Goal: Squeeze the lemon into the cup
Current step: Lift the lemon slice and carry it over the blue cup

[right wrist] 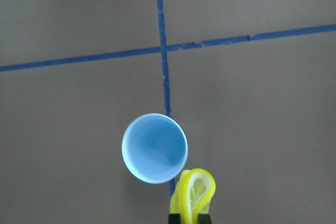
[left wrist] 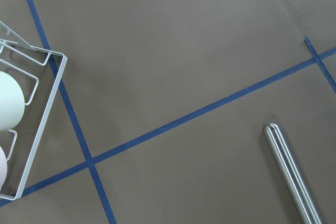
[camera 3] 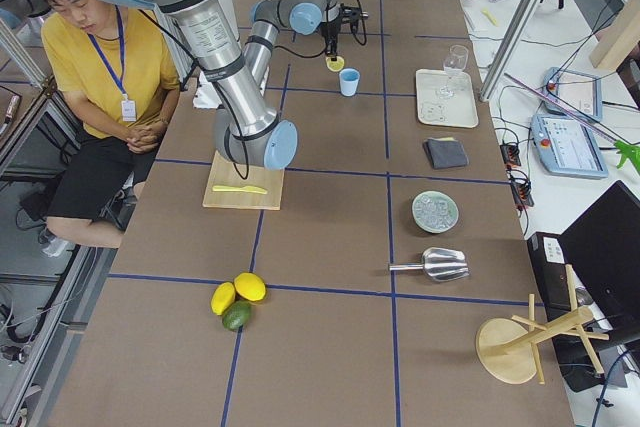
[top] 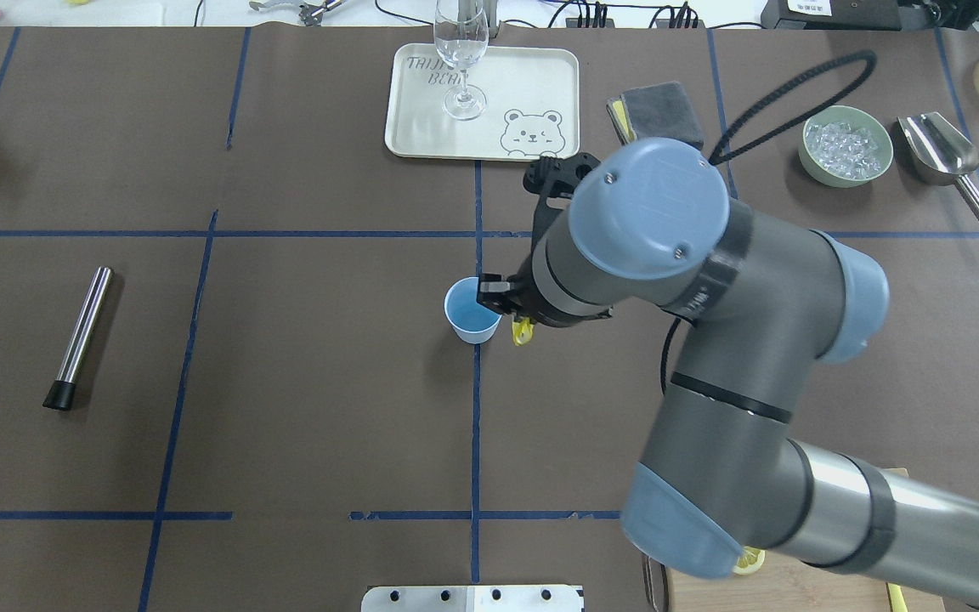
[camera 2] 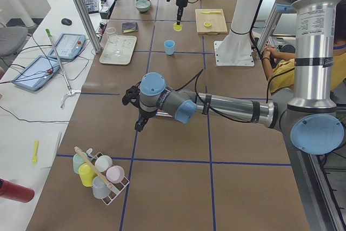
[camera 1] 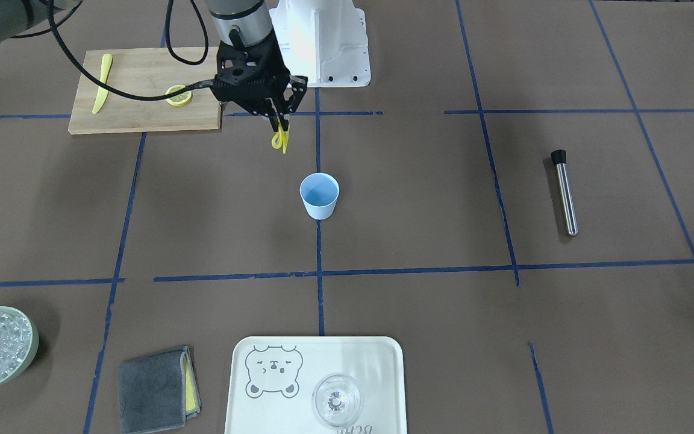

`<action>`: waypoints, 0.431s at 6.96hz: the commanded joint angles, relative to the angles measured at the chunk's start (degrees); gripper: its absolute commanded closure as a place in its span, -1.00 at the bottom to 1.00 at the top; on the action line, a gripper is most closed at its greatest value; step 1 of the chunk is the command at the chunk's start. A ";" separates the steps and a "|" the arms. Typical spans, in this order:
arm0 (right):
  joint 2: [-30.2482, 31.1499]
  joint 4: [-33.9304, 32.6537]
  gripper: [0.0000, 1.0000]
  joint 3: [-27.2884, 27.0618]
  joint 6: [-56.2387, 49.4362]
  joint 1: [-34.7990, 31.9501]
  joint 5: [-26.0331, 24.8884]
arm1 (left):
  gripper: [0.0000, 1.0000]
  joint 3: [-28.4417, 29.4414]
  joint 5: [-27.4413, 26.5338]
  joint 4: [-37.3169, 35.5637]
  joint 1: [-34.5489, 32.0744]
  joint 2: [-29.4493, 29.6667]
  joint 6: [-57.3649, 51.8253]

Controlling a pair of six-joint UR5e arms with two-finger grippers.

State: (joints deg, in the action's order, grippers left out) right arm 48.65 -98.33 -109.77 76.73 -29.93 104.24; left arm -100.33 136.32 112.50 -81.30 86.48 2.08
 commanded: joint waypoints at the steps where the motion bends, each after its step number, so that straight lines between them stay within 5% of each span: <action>1: -5.14 8.20 1.00 11.39 0.53 -1.10 -0.01 | -1.00 -0.22 0.00 0.00 0.00 -0.09 0.03; 3: -5.15 9.82 1.00 13.61 0.44 -1.01 0.08 | -1.00 -0.65 0.00 0.00 0.00 0.00 0.12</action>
State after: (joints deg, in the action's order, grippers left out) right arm 43.74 -89.59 -97.79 77.20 -30.91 104.31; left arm -100.68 136.32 112.50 -81.30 86.42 2.13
